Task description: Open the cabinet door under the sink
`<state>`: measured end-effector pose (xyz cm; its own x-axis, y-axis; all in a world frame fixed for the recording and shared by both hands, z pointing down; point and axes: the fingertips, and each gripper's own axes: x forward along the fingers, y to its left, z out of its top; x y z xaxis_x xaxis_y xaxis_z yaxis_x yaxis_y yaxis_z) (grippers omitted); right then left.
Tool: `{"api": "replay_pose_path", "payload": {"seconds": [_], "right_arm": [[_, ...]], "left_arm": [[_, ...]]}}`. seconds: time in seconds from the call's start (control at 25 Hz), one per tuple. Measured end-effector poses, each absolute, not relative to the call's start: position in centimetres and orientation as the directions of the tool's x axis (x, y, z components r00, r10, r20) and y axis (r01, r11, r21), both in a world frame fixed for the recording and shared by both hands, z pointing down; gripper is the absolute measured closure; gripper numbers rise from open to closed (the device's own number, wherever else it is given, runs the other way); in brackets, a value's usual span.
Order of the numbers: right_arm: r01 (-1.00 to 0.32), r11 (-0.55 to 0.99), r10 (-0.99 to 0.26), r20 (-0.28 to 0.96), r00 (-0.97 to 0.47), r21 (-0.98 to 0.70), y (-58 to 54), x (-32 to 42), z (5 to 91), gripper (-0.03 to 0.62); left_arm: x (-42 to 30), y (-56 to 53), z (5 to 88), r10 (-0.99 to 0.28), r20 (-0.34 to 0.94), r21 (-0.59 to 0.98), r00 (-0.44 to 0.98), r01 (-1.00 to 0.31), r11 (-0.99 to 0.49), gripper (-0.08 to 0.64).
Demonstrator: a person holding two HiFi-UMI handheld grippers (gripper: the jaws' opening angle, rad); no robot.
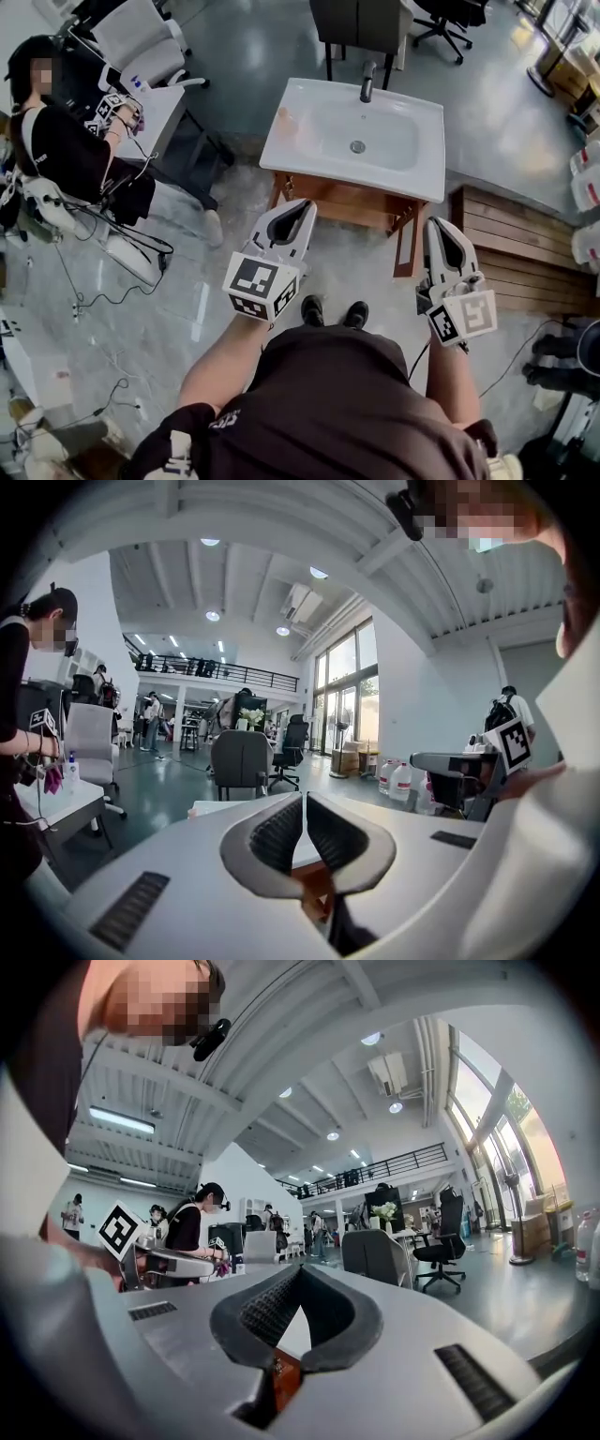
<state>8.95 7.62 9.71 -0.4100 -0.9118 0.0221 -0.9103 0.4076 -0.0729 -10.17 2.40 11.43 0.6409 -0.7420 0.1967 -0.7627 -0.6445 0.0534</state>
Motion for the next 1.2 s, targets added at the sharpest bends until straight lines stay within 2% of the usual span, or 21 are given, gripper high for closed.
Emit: {"api": "replay_pose_path", "payload": {"seconds": [0.32, 0.68, 1.2], "right_arm": [[-0.921, 0.381, -0.922, 0.040, -0.385, -0.079, 4.7, 10.1, 10.0, 0.580], [-0.932, 0.356, -0.931, 0.062, -0.360, -0.068, 2.9, 9.7, 9.8, 0.580], [-0.941, 0.334, -0.937, 0.090, -0.338, -0.054, 2.8, 10.2, 10.3, 0.581]], "left_arm": [[-8.5, 0.5, 12.6, -0.757, 0.250, 0.012, 0.604, -0.784, -0.621, 0.535], [-10.0, -2.2, 12.7, -0.794, 0.229, 0.032, 0.564, -0.819, -0.573, 0.535], [-10.3, -3.0, 13.7, -0.784, 0.242, 0.044, 0.571, -0.814, -0.579, 0.535]]}}
